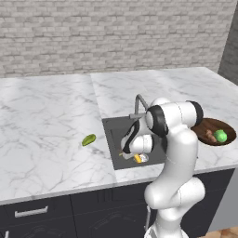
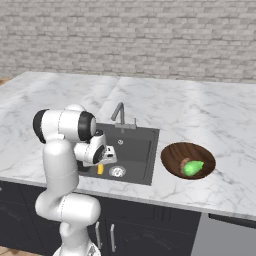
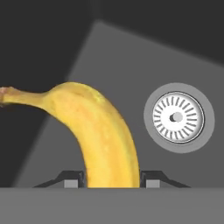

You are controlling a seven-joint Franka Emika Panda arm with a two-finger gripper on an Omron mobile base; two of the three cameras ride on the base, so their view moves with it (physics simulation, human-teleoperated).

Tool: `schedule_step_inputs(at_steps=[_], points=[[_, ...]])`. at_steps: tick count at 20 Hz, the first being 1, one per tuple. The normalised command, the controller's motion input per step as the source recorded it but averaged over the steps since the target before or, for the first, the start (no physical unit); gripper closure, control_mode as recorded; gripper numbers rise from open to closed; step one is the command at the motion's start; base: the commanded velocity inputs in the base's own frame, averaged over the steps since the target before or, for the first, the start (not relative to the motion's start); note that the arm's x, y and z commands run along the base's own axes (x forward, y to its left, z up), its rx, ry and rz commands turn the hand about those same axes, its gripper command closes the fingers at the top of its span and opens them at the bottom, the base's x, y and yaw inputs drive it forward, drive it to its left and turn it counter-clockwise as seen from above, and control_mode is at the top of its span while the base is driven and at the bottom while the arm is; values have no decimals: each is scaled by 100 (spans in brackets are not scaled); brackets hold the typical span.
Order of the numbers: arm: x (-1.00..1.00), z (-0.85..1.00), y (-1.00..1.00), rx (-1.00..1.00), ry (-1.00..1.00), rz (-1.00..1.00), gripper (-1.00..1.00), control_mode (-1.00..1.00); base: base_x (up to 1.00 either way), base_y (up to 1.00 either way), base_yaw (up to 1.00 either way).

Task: There is a mixed pile of frozen fruits and vegetables on the counter. Locate all the frozen vegetables and place the items in a bowl on the counter. Take all the frozen fruits and defrost them in a running sink.

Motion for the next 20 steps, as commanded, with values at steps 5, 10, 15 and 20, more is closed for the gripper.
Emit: schedule_step_inputs(at_steps=[5,10,15,20], points=[[5,-5,5,0,0,0,-100,-100,0,0,0],[3,-3,1,0,0,0,-100,-100,0,0,0],[1,18,0,0,3,1,-100,-100,0,0,0],[0,49,3,1,-3,0,-100,-100,0,0,0]])
